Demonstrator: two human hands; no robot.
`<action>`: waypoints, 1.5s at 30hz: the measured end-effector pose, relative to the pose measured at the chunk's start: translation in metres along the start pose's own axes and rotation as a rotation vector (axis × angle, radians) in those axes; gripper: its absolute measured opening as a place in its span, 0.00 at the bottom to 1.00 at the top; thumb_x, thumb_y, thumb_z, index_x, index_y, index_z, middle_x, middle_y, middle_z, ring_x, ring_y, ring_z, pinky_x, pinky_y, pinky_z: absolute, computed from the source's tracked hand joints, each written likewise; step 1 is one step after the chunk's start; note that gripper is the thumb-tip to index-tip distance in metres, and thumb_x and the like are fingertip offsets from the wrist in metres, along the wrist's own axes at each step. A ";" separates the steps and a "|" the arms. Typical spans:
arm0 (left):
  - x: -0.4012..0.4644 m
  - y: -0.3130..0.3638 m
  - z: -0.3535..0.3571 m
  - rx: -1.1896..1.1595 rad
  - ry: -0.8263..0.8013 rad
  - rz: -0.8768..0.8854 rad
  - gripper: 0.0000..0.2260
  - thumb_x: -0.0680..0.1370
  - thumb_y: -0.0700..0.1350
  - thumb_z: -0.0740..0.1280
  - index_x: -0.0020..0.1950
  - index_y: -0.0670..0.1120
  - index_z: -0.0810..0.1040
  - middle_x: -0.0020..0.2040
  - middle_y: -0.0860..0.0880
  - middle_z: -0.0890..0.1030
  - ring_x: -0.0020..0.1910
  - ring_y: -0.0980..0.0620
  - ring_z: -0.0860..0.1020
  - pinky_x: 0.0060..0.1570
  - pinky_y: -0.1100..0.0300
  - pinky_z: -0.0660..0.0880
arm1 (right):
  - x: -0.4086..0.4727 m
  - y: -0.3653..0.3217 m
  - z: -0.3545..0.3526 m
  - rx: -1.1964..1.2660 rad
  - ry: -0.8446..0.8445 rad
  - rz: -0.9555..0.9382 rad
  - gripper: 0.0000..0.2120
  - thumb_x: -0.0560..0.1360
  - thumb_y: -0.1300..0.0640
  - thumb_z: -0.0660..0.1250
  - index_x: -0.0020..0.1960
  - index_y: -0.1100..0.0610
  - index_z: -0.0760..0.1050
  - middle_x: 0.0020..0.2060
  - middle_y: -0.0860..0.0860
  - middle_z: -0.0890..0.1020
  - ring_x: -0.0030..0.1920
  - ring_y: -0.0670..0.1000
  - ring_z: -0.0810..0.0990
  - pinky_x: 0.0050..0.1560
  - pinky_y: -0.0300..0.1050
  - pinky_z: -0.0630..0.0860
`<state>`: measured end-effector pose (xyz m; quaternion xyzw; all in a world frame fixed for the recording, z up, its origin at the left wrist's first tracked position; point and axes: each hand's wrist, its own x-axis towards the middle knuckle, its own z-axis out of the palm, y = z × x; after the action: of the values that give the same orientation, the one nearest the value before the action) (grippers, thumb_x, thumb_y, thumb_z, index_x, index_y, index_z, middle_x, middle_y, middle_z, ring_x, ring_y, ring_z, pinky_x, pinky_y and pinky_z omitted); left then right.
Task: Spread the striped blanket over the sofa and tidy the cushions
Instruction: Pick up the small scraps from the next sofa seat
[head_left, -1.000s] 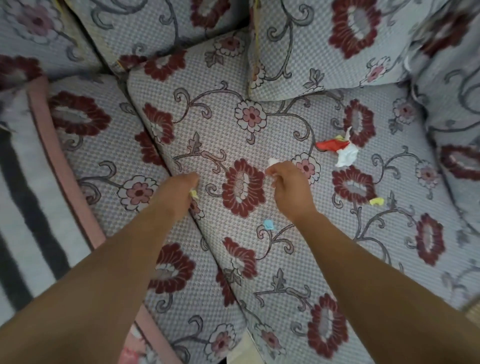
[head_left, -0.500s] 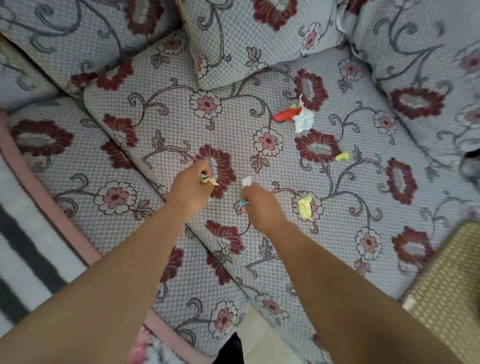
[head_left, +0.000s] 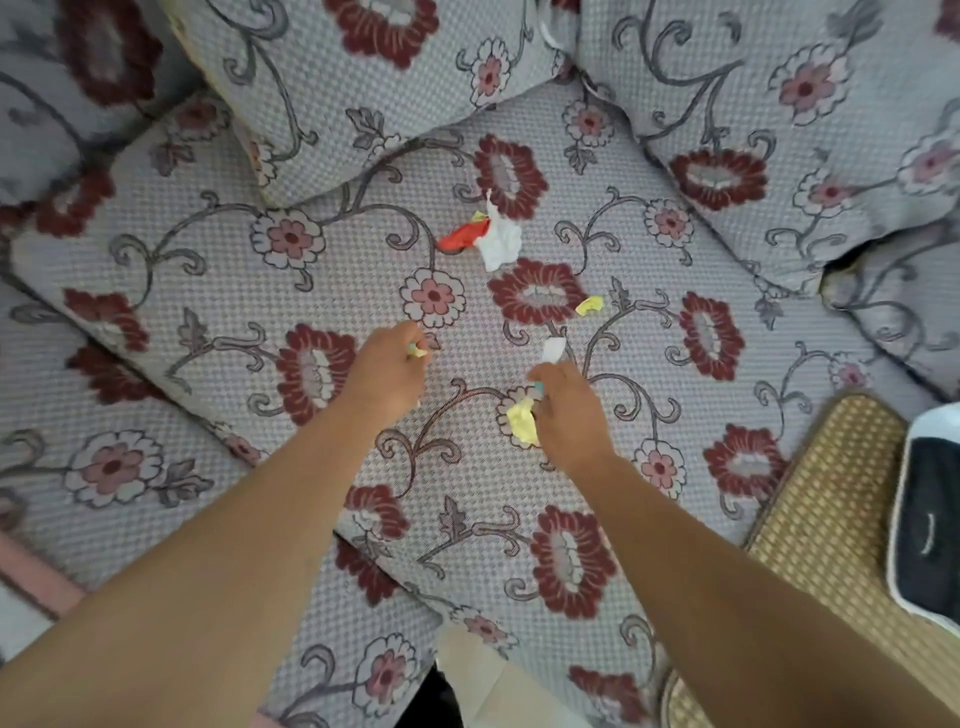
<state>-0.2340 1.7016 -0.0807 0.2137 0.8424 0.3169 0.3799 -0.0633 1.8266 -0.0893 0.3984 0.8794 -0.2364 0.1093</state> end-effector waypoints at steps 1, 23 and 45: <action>0.004 0.002 0.006 -0.001 -0.005 -0.001 0.07 0.79 0.35 0.58 0.50 0.41 0.75 0.44 0.45 0.75 0.27 0.54 0.68 0.21 0.63 0.64 | -0.003 0.001 0.006 -0.027 -0.025 -0.037 0.16 0.78 0.62 0.59 0.65 0.56 0.70 0.63 0.55 0.70 0.58 0.56 0.74 0.49 0.50 0.79; 0.139 0.066 0.018 0.350 0.240 0.108 0.22 0.76 0.36 0.66 0.68 0.49 0.68 0.64 0.38 0.67 0.51 0.42 0.76 0.49 0.56 0.72 | 0.133 0.045 -0.022 -0.088 0.197 0.155 0.19 0.76 0.61 0.66 0.65 0.56 0.64 0.67 0.56 0.64 0.62 0.57 0.69 0.58 0.52 0.76; 0.115 -0.008 -0.040 0.237 0.250 0.011 0.16 0.78 0.55 0.62 0.51 0.43 0.77 0.41 0.46 0.78 0.33 0.53 0.75 0.29 0.64 0.64 | 0.201 -0.061 -0.010 -0.019 -0.019 -0.071 0.34 0.73 0.40 0.66 0.72 0.44 0.53 0.66 0.62 0.65 0.57 0.66 0.76 0.51 0.59 0.76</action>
<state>-0.3370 1.7502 -0.1243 0.2206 0.9133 0.2417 0.2425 -0.2412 1.9270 -0.1372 0.3635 0.8942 -0.2354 0.1130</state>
